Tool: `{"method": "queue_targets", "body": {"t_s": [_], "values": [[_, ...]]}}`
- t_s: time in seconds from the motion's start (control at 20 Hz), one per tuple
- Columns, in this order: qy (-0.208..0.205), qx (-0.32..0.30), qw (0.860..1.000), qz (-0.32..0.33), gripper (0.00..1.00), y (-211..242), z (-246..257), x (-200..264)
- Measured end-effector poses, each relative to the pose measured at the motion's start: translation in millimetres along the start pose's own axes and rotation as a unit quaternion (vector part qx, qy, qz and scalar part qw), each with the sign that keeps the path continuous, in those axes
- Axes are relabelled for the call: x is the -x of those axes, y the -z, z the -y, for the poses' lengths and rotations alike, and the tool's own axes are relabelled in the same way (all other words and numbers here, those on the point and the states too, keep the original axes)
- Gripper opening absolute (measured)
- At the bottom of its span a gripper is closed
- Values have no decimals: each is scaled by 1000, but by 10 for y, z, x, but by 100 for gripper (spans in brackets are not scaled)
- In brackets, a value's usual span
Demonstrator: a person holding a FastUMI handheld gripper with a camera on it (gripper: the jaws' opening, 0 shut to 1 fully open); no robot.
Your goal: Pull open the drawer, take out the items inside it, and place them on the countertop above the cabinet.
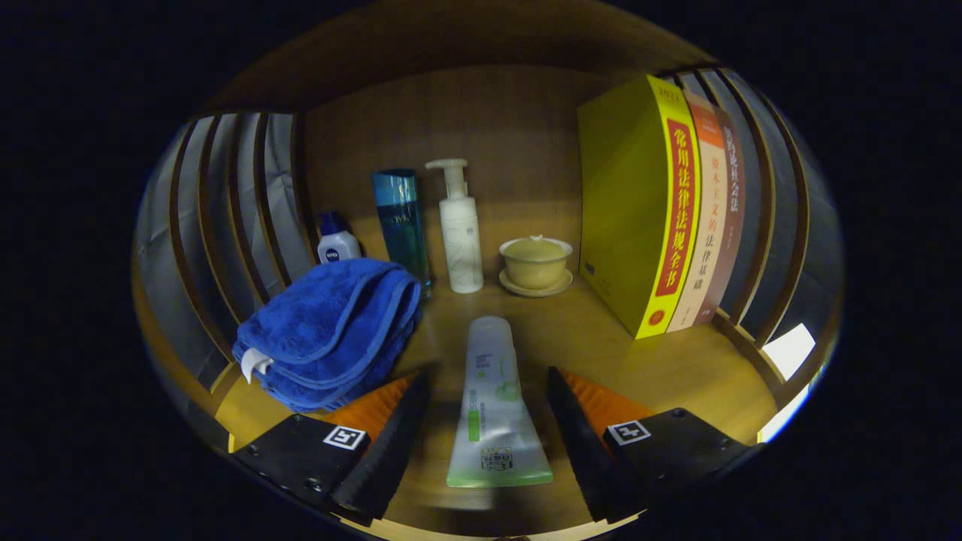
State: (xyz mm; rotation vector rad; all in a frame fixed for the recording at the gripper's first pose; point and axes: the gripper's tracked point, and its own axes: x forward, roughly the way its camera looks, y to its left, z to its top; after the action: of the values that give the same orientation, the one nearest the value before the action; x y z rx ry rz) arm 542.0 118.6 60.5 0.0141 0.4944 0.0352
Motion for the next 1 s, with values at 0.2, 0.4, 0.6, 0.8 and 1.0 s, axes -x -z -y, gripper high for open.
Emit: {"method": "queue_targets", "body": {"t_s": [0.2,0.4,0.6,0.8,1.0], "values": [[-14,14,999,31,95,-249,-153,450],[-17,31,996,78,99,-497,-224,954],[-34,10,994,103,99,-616,-283,1550],[-40,27,990,132,99,-548,-229,2113],[-51,24,986,155,99,-314,-186,2632]]}}
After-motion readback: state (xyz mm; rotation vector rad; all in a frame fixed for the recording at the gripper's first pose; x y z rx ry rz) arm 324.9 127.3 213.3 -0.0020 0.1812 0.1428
